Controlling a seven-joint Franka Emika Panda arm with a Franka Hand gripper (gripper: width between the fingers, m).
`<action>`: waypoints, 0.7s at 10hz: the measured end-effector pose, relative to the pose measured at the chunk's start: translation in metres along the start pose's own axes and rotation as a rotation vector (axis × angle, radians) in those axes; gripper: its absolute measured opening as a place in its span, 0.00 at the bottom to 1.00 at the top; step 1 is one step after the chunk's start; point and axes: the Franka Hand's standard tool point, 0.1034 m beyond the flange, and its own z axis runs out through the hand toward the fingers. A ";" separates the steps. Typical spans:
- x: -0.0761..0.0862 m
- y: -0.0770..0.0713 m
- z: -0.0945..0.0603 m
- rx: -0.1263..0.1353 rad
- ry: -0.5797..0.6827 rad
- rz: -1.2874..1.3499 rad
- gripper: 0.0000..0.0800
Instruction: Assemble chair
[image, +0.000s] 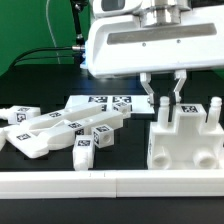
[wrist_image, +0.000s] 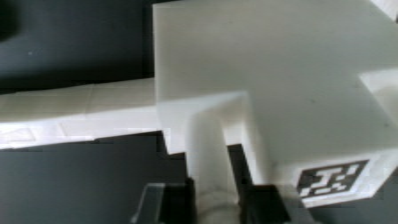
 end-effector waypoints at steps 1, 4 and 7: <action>0.000 0.003 0.004 -0.004 0.017 0.003 0.14; 0.005 0.007 0.006 -0.008 0.050 -0.007 0.14; 0.004 0.009 0.006 -0.009 0.034 -0.008 0.23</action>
Offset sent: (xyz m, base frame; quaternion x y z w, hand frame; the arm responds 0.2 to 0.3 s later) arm -0.0031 0.0030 -0.0088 0.0122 -0.0179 0.0167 0.9996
